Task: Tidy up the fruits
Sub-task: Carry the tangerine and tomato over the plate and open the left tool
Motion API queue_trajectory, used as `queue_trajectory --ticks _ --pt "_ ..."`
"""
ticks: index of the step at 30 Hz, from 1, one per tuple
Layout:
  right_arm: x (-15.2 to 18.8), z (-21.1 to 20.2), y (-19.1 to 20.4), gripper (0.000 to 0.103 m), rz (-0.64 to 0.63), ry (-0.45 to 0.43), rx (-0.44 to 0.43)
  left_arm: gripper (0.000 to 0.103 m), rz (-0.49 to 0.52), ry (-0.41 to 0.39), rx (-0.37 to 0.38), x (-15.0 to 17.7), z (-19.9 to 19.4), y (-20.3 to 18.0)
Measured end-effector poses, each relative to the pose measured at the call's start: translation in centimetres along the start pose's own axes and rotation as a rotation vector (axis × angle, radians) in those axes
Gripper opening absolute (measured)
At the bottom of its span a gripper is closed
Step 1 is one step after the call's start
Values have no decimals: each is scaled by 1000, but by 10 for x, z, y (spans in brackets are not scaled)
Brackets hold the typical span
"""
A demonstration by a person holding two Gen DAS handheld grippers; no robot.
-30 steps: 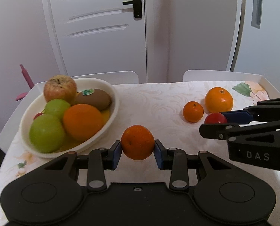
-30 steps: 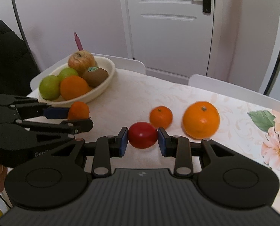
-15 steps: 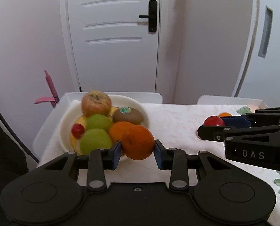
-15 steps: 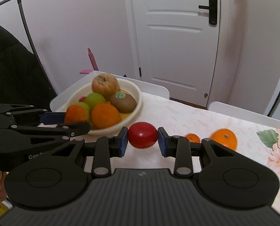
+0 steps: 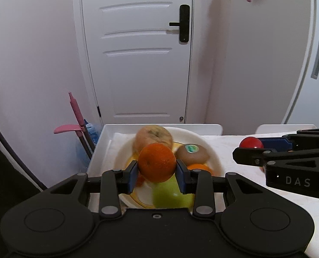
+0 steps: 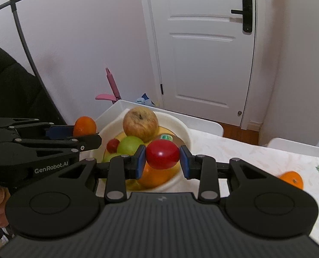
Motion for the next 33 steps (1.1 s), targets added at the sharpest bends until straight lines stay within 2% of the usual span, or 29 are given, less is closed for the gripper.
queue_trajectory --ticks 10,17,22,23,24,26,33 --pt "-16 40 14 49 36 5 55 40 33 46 40 -9 48 36" --pt "-17 55 14 49 59 18 91 40 74 99 68 -8 84 45" --pt "-18 60 12 49 71 28 111 43 89 123 92 -5 94 44" --pt "-19 61 11 49 71 29 114 58 87 120 93 -5 94 44" --pt "-20 61 10 48 73 30 116 80 85 111 91 -6 92 44" --pt "-23 62 7 48 83 29 115 94 83 76 82 -10 85 46" --pt "-32 73 -2 48 80 40 114 94 84 61 96 -13 72 47"
Point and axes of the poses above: each gripper's, at about its wrist camera, not at the fingertips, and z roughly the way its jaws point, y to its left, x to its underside, the point moved 6 cm from there along z, roughly the way its jaws point, and after that the axes turned 1 degree about z, right-handed, at the moved point
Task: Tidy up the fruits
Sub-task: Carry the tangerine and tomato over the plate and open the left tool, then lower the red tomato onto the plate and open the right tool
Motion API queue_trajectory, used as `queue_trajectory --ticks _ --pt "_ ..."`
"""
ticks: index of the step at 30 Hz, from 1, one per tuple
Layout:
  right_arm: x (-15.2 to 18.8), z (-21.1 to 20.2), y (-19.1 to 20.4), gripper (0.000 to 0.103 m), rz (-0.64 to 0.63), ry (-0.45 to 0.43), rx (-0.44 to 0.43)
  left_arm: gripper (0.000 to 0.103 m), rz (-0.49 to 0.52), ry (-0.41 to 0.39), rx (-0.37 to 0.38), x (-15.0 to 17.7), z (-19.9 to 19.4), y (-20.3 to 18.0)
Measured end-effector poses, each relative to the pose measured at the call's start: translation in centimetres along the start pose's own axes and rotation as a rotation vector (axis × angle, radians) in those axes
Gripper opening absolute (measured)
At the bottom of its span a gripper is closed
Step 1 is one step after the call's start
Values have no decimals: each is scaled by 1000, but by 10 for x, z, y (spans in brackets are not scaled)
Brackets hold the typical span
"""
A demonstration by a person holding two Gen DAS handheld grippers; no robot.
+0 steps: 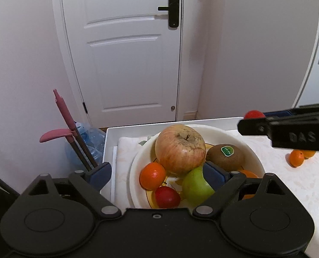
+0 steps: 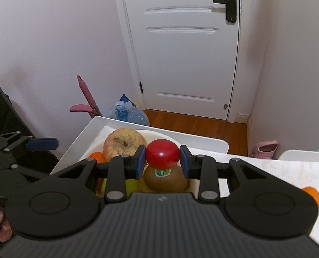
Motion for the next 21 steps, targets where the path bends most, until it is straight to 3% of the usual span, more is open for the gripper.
queue_trajectory --ticks 21 --pt "-7 61 -9 49 -39 68 -85 94 -20 12 -23 3 -4 3"
Point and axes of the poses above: each gripper's, at about its wrist camera, not at the fingertips, and z roughly the way its jaws point, y to its left, x to its underside, the point moved 6 cm from there along z, roughly the way its jaws point, and after that the axes turned 1 degree about z, right-handed, at the moved point
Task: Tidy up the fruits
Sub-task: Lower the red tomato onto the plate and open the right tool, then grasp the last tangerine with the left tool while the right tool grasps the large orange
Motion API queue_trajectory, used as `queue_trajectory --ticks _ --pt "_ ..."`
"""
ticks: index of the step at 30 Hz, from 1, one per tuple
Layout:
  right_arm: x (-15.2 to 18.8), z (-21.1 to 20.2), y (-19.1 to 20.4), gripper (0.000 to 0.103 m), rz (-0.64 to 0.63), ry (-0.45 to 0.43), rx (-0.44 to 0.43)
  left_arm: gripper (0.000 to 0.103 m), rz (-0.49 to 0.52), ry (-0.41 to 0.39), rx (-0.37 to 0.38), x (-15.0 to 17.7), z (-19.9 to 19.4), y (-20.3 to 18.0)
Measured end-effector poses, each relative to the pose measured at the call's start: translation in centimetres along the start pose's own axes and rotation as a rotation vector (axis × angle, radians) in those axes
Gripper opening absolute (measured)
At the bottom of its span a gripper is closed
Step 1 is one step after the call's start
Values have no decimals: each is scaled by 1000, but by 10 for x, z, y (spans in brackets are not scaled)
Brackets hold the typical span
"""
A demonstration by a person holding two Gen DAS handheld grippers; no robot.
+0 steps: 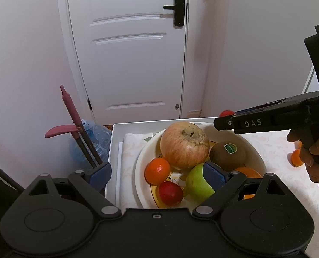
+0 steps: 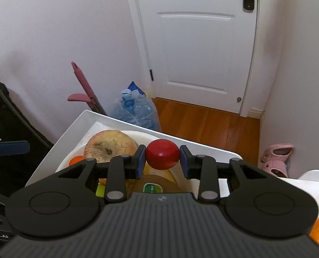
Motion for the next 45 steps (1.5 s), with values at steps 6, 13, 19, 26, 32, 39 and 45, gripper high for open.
queue_trajectory --ticks 6,13,19,26,32,39,45 --pt "0 -13 -3 103 24 -65 -2 95 -4 -4 -11 2 -2 -1" --pt "6 -26 -1 103 10 -59 9 95 -23 -5 -20 4 -8 -2" --pt "7 -48 4 103 24 -61 34 95 -24 -9 -45 3 -20 -4" --pt "17 -98 2 103 65 -80 78 96 -59 -34 -46 -1 -49 -12" --pt "29 -145 -8 103 80 -125 114 96 -38 -64 -49 -4 -74 -28" --pt "50 -197 -41 103 65 -159 151 99 -20 -101 -50 -6 -99 -58" --pt "72 -227 -87 103 50 -153 172 101 -17 -106 -61 -2 -107 -98"
Point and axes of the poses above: each gripper's, at about its wrist camera, not at the fingertips, and z roughly the way its jaws point, y to its left, x to its underside, the point moved 6 cm from there along z, roughly the way its jaws point, and after that the axes turned 1 degree about z, right-handed, at the moved point
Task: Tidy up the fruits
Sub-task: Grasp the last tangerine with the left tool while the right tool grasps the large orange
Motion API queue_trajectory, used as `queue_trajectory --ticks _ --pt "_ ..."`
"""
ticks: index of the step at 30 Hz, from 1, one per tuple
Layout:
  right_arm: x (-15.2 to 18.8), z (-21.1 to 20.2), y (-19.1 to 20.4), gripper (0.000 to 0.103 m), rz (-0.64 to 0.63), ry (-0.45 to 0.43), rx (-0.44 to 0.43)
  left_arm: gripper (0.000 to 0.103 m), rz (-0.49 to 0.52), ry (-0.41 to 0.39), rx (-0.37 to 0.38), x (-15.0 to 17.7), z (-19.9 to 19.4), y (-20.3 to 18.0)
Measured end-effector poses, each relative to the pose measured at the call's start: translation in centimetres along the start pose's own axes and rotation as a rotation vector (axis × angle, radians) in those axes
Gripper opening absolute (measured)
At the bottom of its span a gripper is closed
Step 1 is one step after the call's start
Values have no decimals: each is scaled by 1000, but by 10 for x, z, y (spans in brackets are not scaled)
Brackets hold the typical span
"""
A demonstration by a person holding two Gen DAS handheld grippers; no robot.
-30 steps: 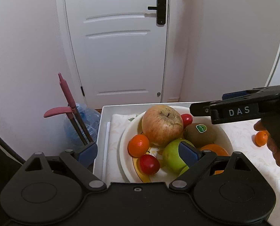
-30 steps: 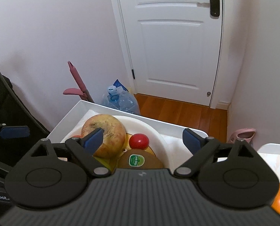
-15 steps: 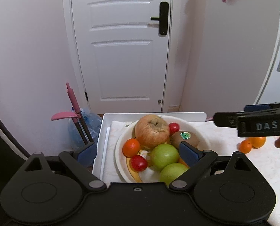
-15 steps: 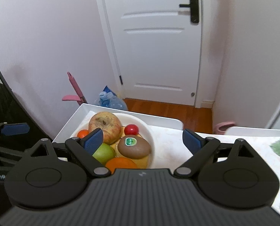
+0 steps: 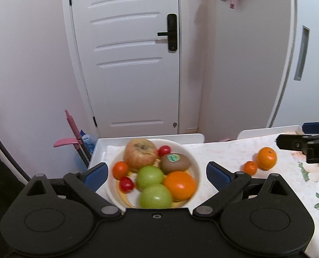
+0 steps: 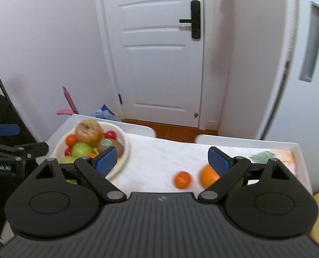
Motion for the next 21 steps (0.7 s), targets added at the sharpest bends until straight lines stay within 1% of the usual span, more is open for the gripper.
queue_trajectory --ticks 4,9,13,17,19,21 --pt "11 -4 -35 103 -5 20 -9 102 -14 3 10 3 2 -29" --pt "24 6 -72 103 -37 49 -19 102 -2 15 35 10 14 -69" --pt "37 23 -100 103 -74 71 -38 102 19 24 62 16 34 -97" --pt "51 43 -119 103 -108 83 -65 102 63 27 92 20 60 -122" --pt "58 55 -126 103 -126 89 -85 100 98 26 109 23 76 -135" --pt "65 65 -131 103 -140 91 -117 93 121 41 141 27 95 -145"
Point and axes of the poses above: each gripper's, at about its wrist camera, not at the fingertips, and z roughly the way its jaws point, y to its left, x to its underside, the point moved 6 cm from there along z, roughly the way its jaws point, and after that the axes turned 1 degree about z, right-handed, at the moved point
